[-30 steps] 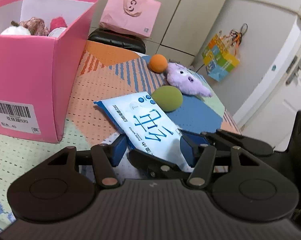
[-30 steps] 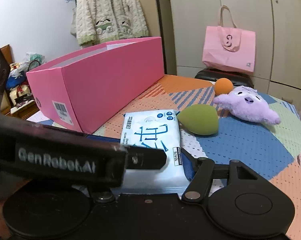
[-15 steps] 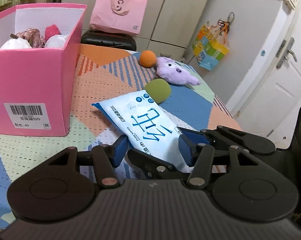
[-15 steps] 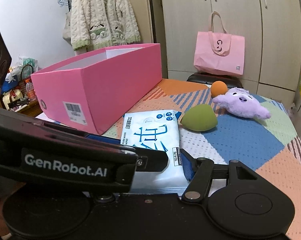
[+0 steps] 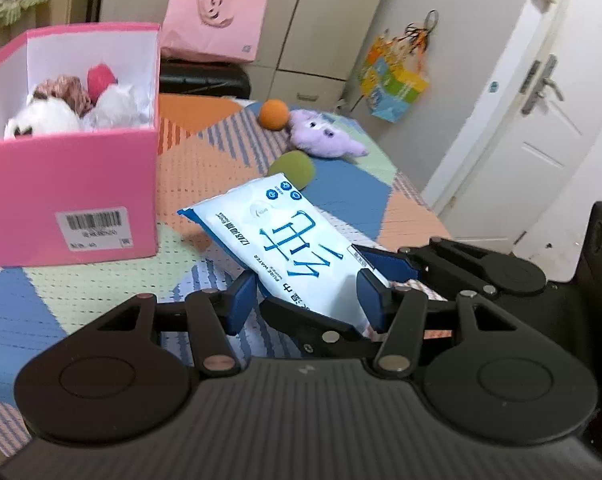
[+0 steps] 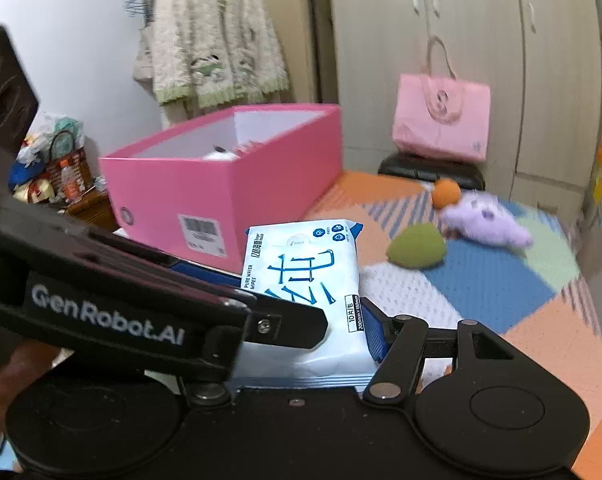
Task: Organize soft objects
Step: 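Lift the wet-wipes pack with the left tool and carry it over the shoebox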
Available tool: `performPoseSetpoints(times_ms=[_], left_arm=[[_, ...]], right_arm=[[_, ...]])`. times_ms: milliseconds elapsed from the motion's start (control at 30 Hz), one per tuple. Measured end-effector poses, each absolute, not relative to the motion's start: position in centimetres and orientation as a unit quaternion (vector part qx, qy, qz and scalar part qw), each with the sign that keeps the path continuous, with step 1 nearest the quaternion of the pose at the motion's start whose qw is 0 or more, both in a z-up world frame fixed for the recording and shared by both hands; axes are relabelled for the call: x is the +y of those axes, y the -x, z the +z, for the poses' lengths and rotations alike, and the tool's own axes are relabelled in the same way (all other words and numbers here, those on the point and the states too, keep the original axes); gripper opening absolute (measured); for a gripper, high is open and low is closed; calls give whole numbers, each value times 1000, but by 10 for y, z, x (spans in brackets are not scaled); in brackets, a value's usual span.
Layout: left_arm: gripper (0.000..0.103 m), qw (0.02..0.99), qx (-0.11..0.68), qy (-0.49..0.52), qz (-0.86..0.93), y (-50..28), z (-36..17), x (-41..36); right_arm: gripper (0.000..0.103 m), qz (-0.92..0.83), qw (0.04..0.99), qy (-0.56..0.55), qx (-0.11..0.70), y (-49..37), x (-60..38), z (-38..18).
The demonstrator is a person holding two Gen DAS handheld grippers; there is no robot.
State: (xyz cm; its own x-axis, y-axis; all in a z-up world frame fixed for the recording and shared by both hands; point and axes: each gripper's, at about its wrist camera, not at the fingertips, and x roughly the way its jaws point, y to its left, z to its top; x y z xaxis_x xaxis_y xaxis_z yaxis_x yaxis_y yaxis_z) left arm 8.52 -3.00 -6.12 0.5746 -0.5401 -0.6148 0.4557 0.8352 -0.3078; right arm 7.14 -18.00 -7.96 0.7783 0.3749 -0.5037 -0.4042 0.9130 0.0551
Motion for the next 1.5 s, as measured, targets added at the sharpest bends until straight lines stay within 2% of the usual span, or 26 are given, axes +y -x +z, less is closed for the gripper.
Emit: performPoseSetpoints(times_ms=[367, 567, 1233, 1500], left_arm=[[53, 899, 329, 46, -286, -54, 0, 12], [53, 913, 294, 47, -280, -59, 24, 35], [53, 940, 246, 93, -219, -181, 50, 93], [53, 928, 270, 136, -217, -237, 31, 110]], right_arm=[[68, 254, 939, 112, 202, -46, -141, -20], [69, 266, 942, 113, 170, -64, -124, 2], [69, 318, 930, 51, 176, -207, -83, 26], [69, 353, 906, 15, 235, -273, -79, 11]])
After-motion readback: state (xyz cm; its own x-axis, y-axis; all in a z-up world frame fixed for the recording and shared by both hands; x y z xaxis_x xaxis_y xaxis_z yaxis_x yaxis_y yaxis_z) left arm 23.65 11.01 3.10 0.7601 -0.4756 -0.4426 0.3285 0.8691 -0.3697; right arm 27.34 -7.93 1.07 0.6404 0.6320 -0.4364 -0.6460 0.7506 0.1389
